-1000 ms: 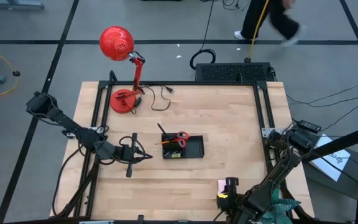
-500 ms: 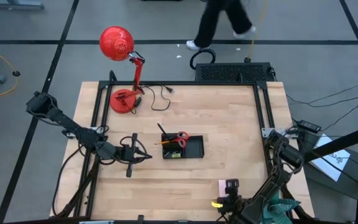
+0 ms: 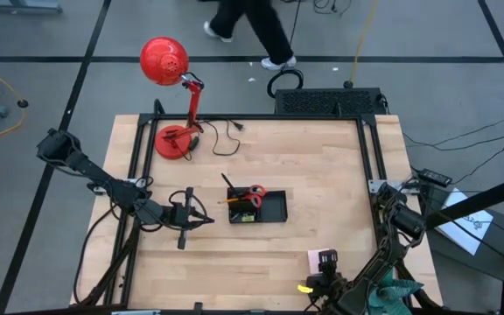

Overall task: Pick and place office supplies into organizer
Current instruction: Put the sticky notes into the right section of the desk organizer

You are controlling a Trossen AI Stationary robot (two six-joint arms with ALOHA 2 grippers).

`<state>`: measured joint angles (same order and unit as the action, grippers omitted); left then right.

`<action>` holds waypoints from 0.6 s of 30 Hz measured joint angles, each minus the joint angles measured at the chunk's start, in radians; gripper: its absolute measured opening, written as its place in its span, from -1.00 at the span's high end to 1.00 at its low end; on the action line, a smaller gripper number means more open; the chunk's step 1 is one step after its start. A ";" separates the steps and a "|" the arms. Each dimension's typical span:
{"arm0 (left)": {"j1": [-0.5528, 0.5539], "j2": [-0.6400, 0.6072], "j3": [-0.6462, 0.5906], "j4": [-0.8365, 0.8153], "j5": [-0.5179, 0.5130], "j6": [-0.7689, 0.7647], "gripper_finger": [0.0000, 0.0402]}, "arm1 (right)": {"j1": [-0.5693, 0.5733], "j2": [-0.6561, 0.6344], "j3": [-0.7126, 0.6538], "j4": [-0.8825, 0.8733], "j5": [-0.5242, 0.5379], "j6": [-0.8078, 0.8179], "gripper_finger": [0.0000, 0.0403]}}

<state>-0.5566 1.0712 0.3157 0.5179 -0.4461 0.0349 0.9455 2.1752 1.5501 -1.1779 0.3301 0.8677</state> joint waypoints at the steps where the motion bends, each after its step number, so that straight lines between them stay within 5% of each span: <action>1: 0.000 0.000 0.000 0.000 0.000 0.000 0.97 | 0.001 0.009 0.000 0.002 0.005 0.000 0.33; 10: 0.000 0.000 0.000 0.000 0.000 0.000 0.97 | 0.016 0.026 -0.001 0.014 0.032 0.041 0.95; 18: 0.000 0.000 0.000 0.000 0.000 -0.010 0.97 | 0.027 0.028 -0.001 -0.007 0.074 0.075 0.99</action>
<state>-0.5564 1.0714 0.3157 0.5179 -0.4461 0.0246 0.9728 2.2035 1.5494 -1.1847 0.4041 0.9423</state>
